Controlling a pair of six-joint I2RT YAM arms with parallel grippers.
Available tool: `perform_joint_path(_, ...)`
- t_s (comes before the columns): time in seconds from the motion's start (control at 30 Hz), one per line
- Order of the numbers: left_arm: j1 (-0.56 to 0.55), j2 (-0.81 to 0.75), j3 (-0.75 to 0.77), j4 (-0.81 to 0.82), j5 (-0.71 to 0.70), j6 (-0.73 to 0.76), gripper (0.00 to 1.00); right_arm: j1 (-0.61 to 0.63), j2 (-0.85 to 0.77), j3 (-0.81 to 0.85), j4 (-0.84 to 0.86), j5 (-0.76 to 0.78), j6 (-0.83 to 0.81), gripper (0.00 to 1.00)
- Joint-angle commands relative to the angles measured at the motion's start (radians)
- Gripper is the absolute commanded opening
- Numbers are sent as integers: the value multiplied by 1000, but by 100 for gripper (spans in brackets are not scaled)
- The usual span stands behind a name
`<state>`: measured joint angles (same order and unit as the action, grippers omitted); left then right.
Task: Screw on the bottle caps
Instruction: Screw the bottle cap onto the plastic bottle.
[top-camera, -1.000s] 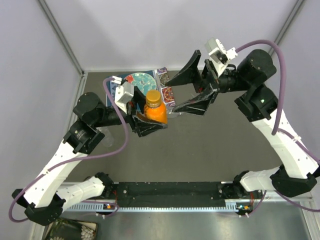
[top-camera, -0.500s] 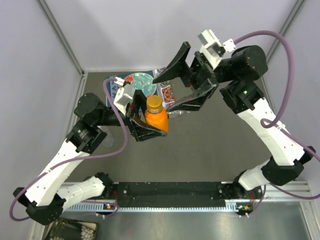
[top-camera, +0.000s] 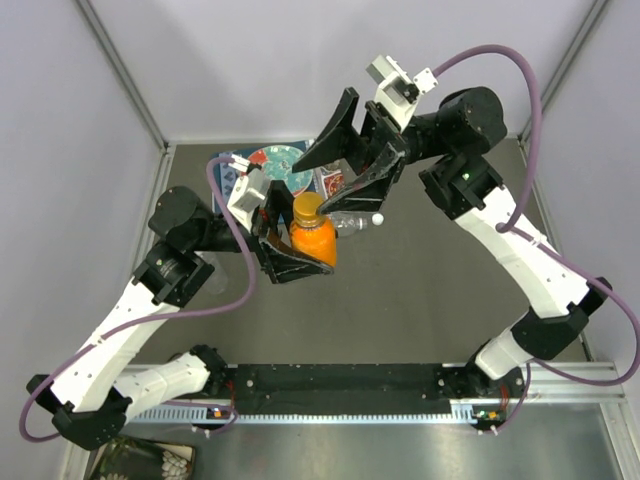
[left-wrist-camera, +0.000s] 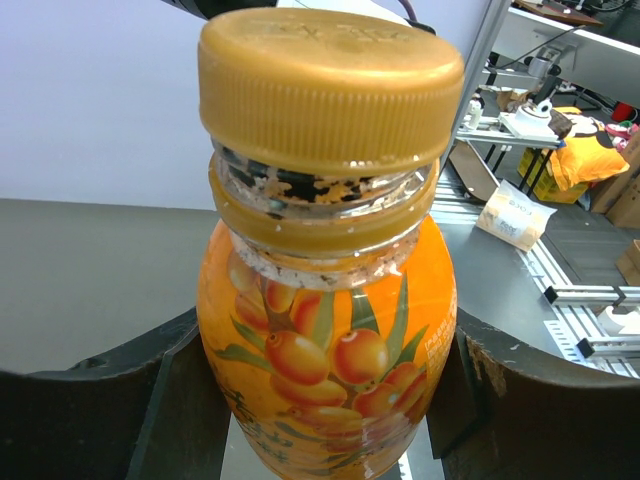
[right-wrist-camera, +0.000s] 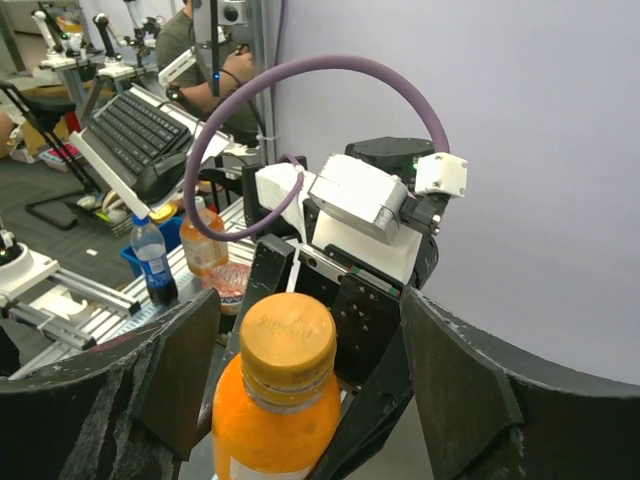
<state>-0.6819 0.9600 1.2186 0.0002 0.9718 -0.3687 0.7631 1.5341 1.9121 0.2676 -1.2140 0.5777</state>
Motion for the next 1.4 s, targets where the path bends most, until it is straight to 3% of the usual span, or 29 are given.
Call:
perform_joint_path(0.0,5,-10,-8,57,-1,-9,0,16,1,-2,134,-39,79,72)
perform_joint_path(0.8,10,-9,-8,55,-18,-6,0,41,40,-16,113,-74,97,65)
perform_joint_path(1.37,19,-15,-13,57,-35,-24,0,44,44,-35,133,-58,109,47)
